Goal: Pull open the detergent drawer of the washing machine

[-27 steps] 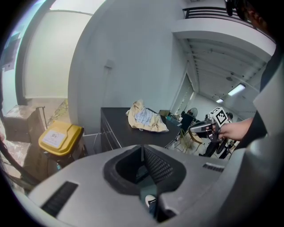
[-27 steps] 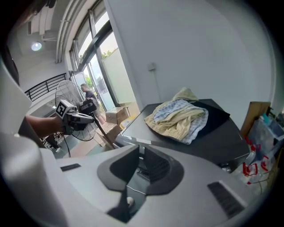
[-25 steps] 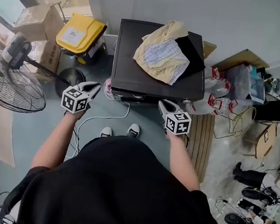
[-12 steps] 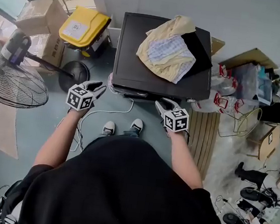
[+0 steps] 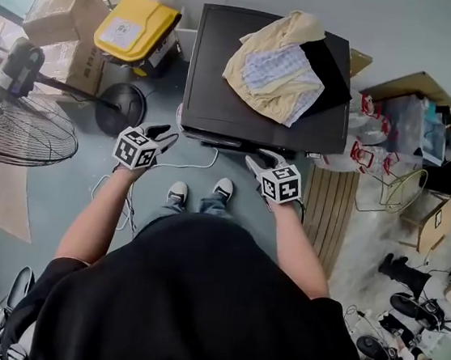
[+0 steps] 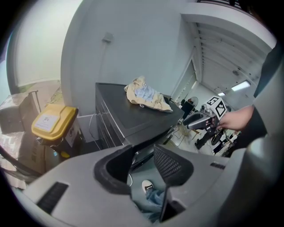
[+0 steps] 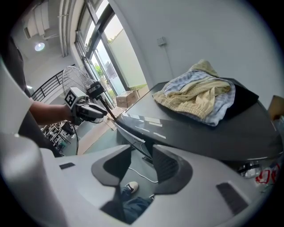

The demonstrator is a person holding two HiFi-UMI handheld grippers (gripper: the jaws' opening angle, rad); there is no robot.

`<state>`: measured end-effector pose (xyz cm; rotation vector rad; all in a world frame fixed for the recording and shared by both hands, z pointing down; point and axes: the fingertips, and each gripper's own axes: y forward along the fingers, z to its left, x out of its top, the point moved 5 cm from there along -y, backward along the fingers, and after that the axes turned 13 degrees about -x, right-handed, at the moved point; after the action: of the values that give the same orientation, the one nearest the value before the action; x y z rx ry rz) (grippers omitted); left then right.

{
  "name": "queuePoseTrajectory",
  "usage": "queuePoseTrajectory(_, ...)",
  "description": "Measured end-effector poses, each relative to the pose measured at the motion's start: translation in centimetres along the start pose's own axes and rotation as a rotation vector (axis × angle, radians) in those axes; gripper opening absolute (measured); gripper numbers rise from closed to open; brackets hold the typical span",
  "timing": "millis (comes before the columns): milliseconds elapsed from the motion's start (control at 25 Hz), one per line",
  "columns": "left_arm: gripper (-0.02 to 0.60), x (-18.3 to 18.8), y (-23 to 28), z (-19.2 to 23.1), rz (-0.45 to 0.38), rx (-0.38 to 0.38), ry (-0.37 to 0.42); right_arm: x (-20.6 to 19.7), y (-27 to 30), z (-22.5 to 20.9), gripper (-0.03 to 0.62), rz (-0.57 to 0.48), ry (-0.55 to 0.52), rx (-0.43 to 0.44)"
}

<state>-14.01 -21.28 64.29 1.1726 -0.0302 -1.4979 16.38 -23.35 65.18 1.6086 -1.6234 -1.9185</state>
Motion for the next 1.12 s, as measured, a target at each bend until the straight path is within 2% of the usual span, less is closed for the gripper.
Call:
queuePoseTrajectory(680, 0.190, -2.4, 4.6, 1.3, 0.124, -0.058, 0.018, -1.3, 4.2, 0.4, 0.198, 0.067, -0.034, 0.044)
queuePoseTrajectory(1120, 0.190, -3.5, 6.7, 1.8, 0.160, -0.066, 0.041, -2.0, 6.4, 1.0, 0.199, 0.082, -0.039, 0.064)
